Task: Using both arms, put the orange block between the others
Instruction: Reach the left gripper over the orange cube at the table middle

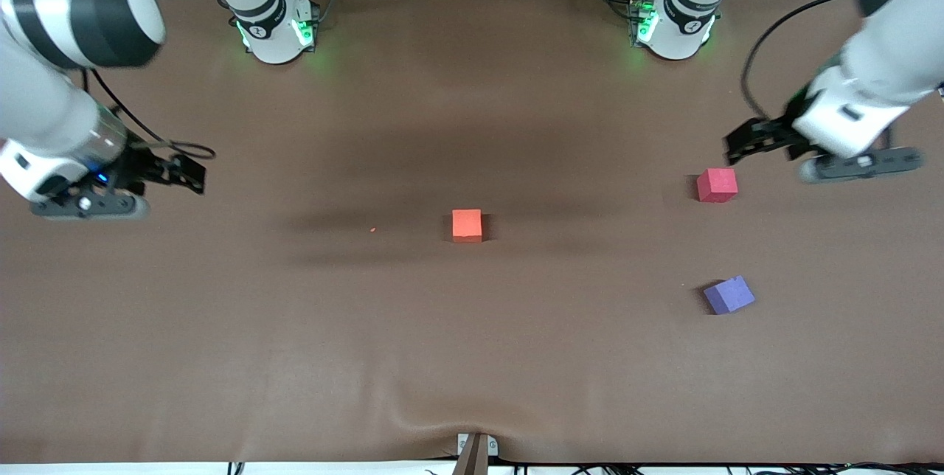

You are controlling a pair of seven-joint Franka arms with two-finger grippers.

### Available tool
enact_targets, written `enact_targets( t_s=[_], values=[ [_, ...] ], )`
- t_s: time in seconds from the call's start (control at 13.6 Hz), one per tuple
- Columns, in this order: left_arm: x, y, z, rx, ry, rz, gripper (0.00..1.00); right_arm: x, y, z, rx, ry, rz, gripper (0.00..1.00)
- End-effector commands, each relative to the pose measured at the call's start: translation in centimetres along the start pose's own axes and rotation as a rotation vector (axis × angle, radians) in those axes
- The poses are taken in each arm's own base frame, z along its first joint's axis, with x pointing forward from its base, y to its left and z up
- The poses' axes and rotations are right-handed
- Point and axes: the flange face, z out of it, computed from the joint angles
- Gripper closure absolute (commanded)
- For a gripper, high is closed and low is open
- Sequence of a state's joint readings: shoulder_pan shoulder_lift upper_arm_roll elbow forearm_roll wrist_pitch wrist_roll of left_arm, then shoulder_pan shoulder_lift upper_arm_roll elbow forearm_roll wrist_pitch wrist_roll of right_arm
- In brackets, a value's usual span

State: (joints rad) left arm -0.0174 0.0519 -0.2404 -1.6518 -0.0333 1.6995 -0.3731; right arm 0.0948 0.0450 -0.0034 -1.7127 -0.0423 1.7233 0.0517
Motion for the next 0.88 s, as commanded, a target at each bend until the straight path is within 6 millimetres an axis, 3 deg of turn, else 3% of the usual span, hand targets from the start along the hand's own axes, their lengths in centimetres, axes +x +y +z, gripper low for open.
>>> enact_targets(
  t_s=[0.0,0.22,0.37,0.51,0.66,0.81],
  values=[
    [-0.3,7.4,3.1,-0.024,0.001,-0.044,0.0,-1.6,1.8,-3.4,0.011,-0.007,-0.013,0.0],
    [-0.9,17.2,8.8,-0.023,-0.042,-0.035,0.0,-2.6,2.0,-9.8,0.029,-0.003,-0.012,0.0],
    [-1.9,24.0,13.3,0.006,-0.04,-0.042,0.0,-2.9,2.0,-10.9,0.028,0.012,-0.044,0.0],
    [-3.8,30.2,18.4,0.0,0.009,-0.034,0.0,-3.2,4.1,-10.9,0.029,0.004,-0.073,0.0],
    [-4.8,34.0,23.3,-0.065,0.039,0.004,0.0,-3.6,4.9,-10.8,0.036,-0.019,-0.063,0.0],
    [-5.4,35.8,26.8,-0.084,0.073,0.034,0.0,-3.6,4.8,-10.9,0.038,-0.017,-0.058,0.0]
  ],
)
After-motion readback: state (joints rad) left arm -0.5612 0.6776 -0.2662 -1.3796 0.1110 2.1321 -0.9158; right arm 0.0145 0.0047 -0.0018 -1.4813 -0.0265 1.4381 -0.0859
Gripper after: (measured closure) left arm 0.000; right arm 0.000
